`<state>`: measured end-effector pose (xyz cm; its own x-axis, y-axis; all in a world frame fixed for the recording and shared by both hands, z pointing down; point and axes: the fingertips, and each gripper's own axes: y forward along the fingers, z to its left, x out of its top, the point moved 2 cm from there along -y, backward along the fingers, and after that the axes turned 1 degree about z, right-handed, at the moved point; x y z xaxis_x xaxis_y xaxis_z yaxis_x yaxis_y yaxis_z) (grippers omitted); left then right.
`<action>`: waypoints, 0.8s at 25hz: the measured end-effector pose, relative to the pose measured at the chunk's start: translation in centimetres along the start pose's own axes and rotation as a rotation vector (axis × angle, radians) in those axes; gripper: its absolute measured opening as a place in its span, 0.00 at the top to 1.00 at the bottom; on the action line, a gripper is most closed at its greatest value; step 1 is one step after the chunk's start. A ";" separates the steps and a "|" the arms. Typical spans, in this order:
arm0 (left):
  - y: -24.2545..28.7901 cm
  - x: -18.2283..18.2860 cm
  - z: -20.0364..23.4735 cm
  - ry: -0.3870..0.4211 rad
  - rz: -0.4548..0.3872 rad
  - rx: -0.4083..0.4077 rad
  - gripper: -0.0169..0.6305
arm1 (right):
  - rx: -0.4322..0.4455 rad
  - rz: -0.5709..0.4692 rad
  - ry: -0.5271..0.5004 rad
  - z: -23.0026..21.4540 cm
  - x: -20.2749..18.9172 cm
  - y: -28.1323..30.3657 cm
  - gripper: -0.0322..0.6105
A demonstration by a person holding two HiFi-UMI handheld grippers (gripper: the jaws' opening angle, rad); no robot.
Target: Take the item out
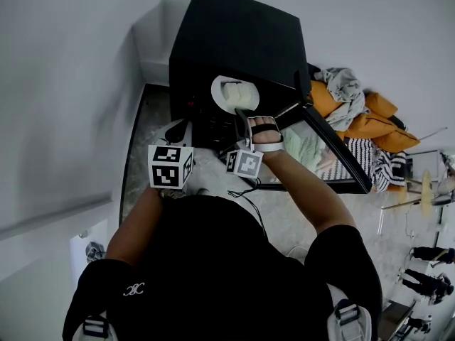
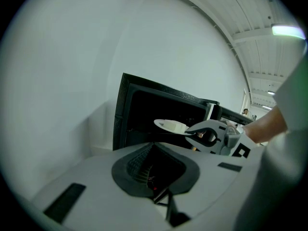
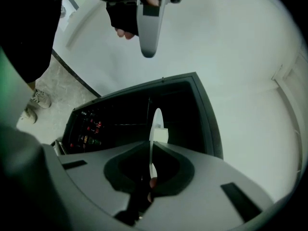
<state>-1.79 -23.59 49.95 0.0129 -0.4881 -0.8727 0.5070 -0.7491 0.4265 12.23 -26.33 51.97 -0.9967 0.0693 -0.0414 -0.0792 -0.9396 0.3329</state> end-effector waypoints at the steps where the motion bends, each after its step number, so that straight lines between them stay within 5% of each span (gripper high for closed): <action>1: 0.0 0.0 0.0 0.000 0.001 0.001 0.96 | -0.002 -0.011 -0.001 -0.1 0.2 -0.4 0.92; 20: 0.0 0.1 -1.3 0.019 0.004 -0.012 0.96 | -0.006 -0.078 0.079 0.0 1.0 -7.0 0.92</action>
<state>-0.71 -23.05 49.60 0.0312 -0.4826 -0.8753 0.5175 -0.7414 0.4272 11.82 -19.65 49.62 -0.9833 0.1158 -0.1406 -0.1559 -0.9345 0.3199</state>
